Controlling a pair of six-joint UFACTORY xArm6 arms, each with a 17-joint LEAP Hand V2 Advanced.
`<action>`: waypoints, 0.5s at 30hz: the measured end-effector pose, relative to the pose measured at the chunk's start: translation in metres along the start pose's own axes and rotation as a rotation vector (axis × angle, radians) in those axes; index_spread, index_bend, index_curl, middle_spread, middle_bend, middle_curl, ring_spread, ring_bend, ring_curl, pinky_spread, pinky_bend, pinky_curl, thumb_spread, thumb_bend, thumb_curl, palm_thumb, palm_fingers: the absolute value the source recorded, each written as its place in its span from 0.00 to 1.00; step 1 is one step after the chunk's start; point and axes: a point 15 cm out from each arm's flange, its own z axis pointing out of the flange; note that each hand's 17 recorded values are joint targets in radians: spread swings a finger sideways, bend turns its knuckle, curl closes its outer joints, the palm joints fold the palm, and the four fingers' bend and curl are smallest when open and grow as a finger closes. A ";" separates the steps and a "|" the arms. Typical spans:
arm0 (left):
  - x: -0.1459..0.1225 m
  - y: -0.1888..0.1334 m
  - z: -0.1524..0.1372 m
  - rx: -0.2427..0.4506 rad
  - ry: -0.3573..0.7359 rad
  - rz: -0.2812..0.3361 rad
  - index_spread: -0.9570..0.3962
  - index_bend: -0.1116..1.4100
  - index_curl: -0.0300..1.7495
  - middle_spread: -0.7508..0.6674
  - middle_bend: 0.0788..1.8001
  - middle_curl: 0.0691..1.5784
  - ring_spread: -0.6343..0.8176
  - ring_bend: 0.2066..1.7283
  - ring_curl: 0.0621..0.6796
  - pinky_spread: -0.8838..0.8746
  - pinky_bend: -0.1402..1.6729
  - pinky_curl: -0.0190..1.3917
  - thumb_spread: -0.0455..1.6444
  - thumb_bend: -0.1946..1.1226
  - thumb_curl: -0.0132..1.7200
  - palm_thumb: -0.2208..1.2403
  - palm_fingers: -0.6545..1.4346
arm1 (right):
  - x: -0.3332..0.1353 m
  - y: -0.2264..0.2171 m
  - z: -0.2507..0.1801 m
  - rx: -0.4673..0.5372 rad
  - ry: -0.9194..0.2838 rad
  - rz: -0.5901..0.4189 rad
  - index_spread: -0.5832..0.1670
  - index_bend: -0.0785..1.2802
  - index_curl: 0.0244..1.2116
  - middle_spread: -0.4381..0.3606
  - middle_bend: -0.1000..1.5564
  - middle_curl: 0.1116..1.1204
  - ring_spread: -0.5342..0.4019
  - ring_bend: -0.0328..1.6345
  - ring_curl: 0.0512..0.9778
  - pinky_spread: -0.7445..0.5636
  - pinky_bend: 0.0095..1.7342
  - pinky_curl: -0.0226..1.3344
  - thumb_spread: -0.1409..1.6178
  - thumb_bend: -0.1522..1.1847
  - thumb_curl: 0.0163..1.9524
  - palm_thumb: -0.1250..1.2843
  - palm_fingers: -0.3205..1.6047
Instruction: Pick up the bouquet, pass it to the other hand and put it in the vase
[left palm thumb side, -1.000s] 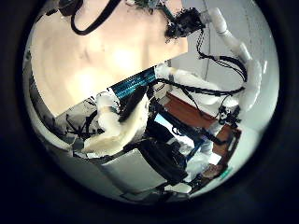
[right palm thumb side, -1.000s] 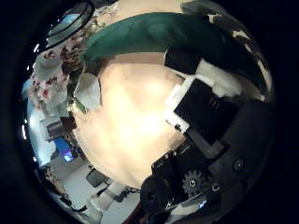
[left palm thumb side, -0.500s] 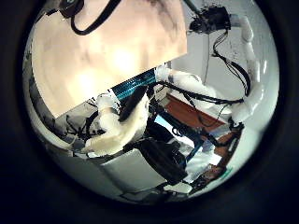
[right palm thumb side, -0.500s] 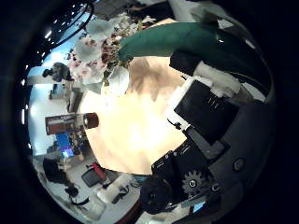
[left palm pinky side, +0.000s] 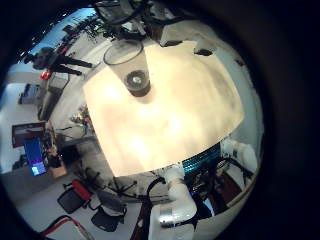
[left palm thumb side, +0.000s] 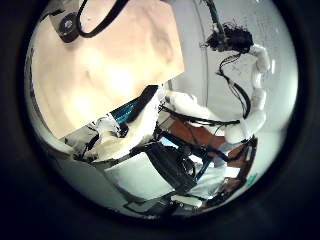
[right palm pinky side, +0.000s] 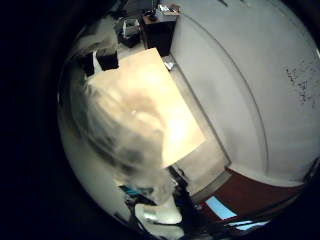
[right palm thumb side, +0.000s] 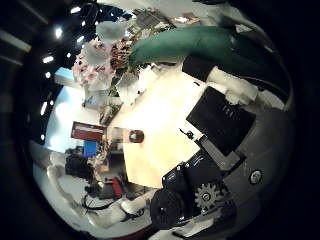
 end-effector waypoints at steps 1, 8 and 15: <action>0.003 -0.004 -0.001 0.018 0.026 -0.002 0.69 0.10 0.23 0.58 0.09 0.25 0.56 0.31 0.16 0.69 0.44 0.04 0.71 0.11 0.17 0.27 0.44 | -0.004 -0.002 -0.001 0.009 -0.027 0.000 0.42 0.86 0.81 0.38 0.87 0.70 0.36 0.89 0.69 0.42 0.82 0.42 0.55 0.12 0.47 0.93 0.77; 0.022 -0.034 -0.015 0.158 0.289 -0.039 0.82 0.15 0.17 0.71 0.09 0.23 0.70 0.36 0.18 0.74 0.53 0.06 0.64 0.12 0.17 0.20 0.36 | -0.034 -0.013 -0.006 0.062 -0.263 -0.047 0.44 0.88 0.79 0.39 0.88 0.68 0.36 0.89 0.69 0.42 0.81 0.44 0.54 0.11 0.50 0.93 0.77; 0.039 -0.053 -0.024 0.205 0.525 -0.057 0.85 0.17 0.16 0.76 0.11 0.22 0.74 0.38 0.20 0.76 0.56 0.07 0.62 0.13 0.17 0.19 0.34 | -0.087 -0.020 -0.004 0.039 -0.614 -0.110 0.46 0.90 0.78 0.39 0.89 0.66 0.36 0.89 0.69 0.42 0.80 0.47 0.52 0.11 0.52 0.93 0.77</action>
